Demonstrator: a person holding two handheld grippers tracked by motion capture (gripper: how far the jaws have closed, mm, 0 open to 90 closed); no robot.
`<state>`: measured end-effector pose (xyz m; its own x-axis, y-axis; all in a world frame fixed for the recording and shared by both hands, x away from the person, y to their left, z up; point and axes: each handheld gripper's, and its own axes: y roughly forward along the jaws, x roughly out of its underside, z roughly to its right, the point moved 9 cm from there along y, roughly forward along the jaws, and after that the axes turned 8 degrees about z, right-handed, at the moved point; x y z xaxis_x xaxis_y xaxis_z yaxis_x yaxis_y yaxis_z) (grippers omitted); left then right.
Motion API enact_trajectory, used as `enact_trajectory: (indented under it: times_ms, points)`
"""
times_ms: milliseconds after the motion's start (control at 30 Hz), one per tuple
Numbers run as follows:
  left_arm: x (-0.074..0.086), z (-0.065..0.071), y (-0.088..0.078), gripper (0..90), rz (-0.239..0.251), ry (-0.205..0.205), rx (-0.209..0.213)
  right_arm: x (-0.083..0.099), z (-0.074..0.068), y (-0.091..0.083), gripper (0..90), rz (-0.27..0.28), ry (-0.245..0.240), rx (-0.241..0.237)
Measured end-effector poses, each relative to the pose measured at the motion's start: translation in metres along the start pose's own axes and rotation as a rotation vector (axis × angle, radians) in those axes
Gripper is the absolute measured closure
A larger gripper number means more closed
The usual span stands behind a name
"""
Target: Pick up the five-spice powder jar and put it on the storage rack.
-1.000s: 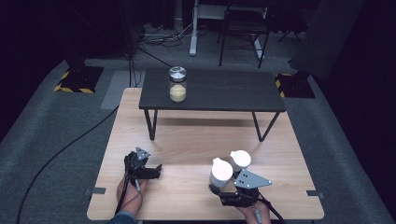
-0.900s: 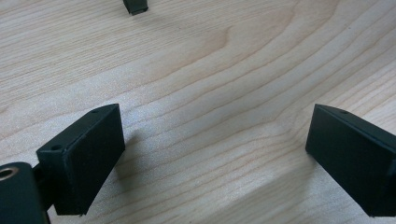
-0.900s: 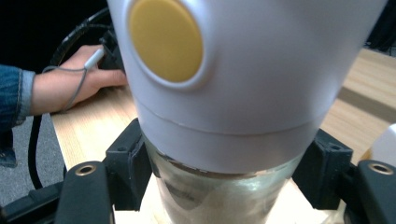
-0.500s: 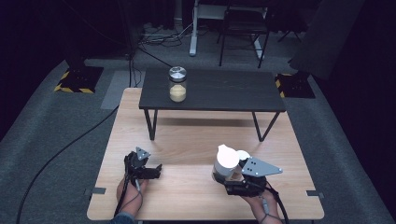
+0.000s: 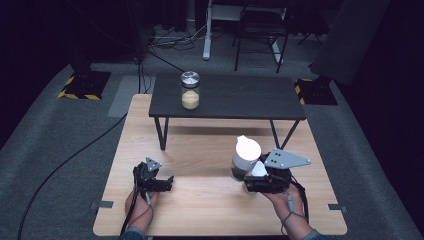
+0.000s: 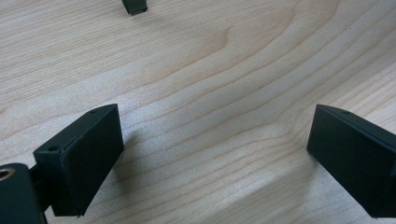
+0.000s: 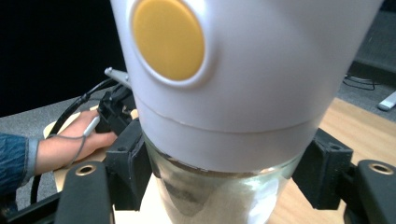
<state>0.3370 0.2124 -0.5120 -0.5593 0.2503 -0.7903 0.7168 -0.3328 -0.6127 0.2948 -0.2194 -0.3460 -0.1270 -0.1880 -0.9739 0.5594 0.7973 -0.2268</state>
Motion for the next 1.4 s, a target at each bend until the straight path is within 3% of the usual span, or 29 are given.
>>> enact_trajectory:
  times_ms: [167, 333, 800, 1100, 1400]
  points:
    - [0.000, 0.000, 0.000, 3.5, 0.001, 0.000, -0.001, -0.014, 0.007, 0.003, 30.2, 0.008, -0.006, 0.006]
    - [0.000, 0.000, 0.001, 3.2, 0.001, 0.000, 0.000, -0.023, 0.021, 0.010, 30.2, 0.008, 0.024, 0.013]
    - [0.000, 0.000, 0.001, 3.2, 0.001, 0.000, 0.000, -0.049, 0.046, 0.030, 30.2, -0.009, -0.022, 0.087]
    - [0.000, 0.000, 0.001, 3.2, 0.001, 0.000, 0.000, -0.064, 0.060, 0.050, 30.2, -0.016, -0.014, 0.111]
    - [0.000, 0.000, 0.001, 3.2, 0.000, -0.001, 0.000, -0.075, 0.073, 0.070, 30.2, -0.033, -0.036, 0.149]
